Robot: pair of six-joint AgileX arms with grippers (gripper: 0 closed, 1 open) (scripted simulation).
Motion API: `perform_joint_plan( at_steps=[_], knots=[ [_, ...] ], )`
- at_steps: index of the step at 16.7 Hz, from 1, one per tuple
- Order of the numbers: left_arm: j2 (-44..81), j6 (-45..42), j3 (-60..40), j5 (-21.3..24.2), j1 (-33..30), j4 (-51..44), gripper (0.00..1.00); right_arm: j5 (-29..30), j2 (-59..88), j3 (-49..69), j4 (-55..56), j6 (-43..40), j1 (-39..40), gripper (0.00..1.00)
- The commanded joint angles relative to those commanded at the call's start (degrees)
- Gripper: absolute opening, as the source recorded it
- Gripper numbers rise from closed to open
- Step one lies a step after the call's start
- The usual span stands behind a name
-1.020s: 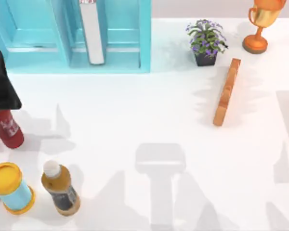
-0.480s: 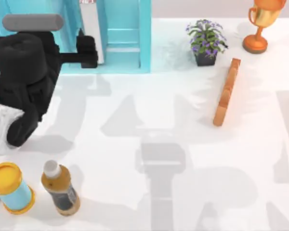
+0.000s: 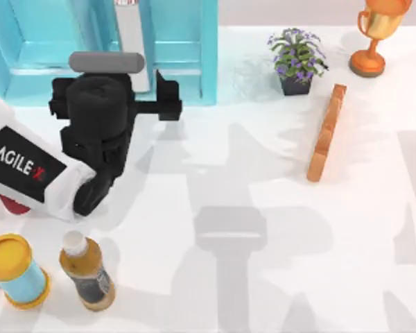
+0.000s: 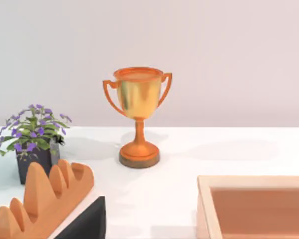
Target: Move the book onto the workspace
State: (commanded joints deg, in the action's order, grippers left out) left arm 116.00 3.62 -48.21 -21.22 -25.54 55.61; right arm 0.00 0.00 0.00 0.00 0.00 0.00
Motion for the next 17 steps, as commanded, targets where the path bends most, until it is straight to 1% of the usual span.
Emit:
perform_joint_plan(
  at_steps=[5, 7, 17],
  knots=[
    [-0.1, -0.02, 0.14, 0.15, 0.32, -0.2, 1.0, 0.0, 0.0, 0.0, 0.0, 0.0, 0.0, 1.0],
    [0.57, -0.17, -1.81, 0.68, 0.82, -1.1, 1.0, 0.0, 0.0, 0.0, 0.0, 0.0, 0.0, 1.0],
    [15.22, -0.88, -23.01, 4.45, 4.32, -7.54, 1.0, 0.0, 0.0, 0.0, 0.0, 0.0, 0.0, 1.0]
  ],
)
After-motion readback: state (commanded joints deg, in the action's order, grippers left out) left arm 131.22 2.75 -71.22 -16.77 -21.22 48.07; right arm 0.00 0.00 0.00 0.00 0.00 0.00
